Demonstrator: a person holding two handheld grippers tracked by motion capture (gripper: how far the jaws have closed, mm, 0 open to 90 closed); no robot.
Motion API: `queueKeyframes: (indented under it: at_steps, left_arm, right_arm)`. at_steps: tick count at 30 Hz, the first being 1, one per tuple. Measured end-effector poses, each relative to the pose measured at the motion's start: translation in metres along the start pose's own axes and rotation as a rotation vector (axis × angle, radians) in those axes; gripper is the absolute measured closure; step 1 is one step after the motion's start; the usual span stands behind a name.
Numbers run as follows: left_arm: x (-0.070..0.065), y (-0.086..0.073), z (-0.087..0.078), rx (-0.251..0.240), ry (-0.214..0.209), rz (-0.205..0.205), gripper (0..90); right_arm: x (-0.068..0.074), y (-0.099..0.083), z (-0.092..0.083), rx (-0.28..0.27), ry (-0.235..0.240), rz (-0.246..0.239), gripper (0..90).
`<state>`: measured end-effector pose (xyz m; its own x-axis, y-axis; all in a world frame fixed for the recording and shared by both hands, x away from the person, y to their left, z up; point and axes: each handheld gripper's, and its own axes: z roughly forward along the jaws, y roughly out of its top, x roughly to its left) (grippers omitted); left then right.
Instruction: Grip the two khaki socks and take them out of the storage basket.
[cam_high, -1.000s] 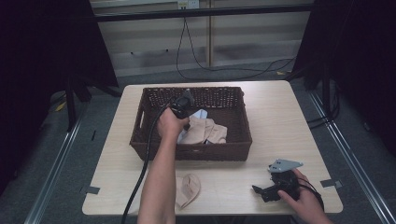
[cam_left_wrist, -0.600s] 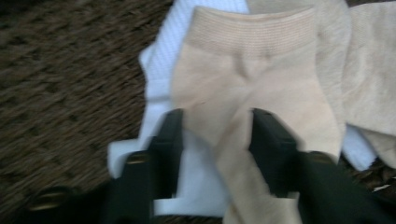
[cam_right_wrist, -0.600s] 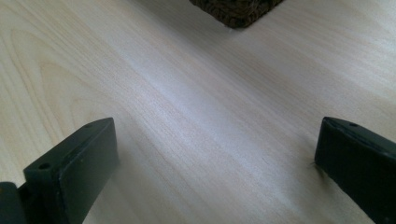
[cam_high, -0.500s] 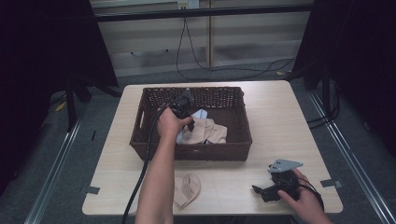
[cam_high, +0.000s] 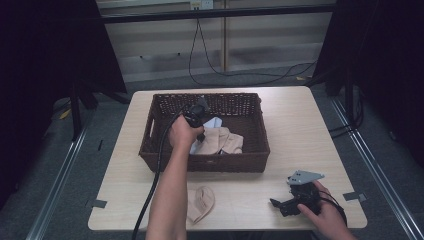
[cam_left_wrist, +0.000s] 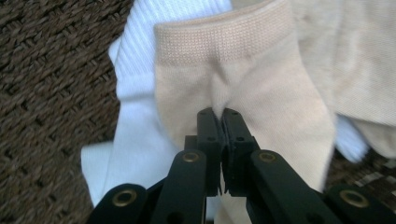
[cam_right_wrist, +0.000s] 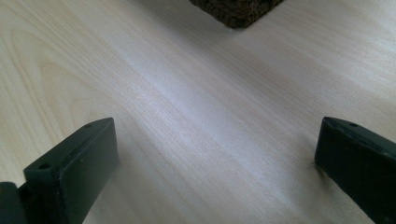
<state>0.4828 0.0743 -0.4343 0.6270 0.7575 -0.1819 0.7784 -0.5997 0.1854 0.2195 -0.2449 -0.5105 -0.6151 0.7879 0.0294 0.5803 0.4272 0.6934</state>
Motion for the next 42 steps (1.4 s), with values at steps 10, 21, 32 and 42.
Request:
queueKeyframes:
  at_steps: [10, 21, 32, 42]
  left_arm:
    - [-0.005, -0.007, -0.050, 0.002, -0.064, 0.010, 87.5]
    - [-0.019, -0.008, -0.088, -0.003, -0.106, 0.046, 87.4]
    - [-0.027, -0.011, -0.129, -0.024, -0.131, 0.035, 87.4]
    - [-0.037, -0.020, -0.178, -0.054, -0.137, 0.062, 87.3]
  right_arm:
    - [0.000, 0.000, 0.000, 0.002, 0.001, 0.004, 0.0]
    - [0.000, 0.000, -0.001, 0.006, 0.001, 0.004, 0.0]
    - [0.000, 0.000, 0.000, 0.005, 0.000, 0.002, 0.0]
    - [0.000, 0.000, 0.000, 0.001, 0.002, -0.002, 0.0]
